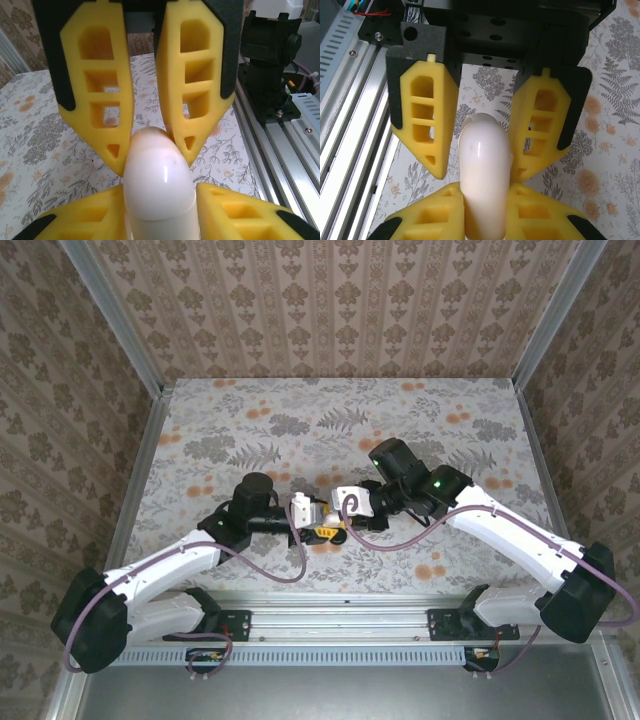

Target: Insert wireless bluetooth earbuds into charging case

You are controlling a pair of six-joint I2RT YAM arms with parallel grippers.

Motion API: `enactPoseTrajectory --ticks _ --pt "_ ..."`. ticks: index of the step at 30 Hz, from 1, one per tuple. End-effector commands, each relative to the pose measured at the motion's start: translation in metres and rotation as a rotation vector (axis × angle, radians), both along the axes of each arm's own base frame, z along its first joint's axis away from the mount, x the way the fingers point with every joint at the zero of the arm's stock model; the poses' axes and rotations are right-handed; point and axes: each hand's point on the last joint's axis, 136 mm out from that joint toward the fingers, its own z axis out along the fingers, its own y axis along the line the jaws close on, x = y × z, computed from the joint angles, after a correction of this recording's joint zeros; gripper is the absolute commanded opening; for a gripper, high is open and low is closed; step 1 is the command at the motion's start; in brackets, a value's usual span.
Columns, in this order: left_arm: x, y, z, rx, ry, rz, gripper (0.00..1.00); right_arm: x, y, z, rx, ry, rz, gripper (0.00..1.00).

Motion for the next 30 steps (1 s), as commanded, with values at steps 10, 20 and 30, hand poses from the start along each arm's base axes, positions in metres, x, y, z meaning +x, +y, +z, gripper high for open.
enactPoseTrajectory --ticks 10,20,30 --pt "-0.005 -0.002 0.006 -0.030 0.017 -0.023 0.23 -0.006 0.002 0.006 0.031 -0.003 0.022 0.14" --pt "-0.007 0.000 0.010 -0.042 0.007 -0.021 0.20 0.005 -0.005 0.012 0.084 -0.036 -0.078 0.48" --pt "-0.009 0.001 0.013 -0.054 0.000 -0.027 0.20 0.009 -0.009 0.011 0.066 -0.037 -0.103 0.49"
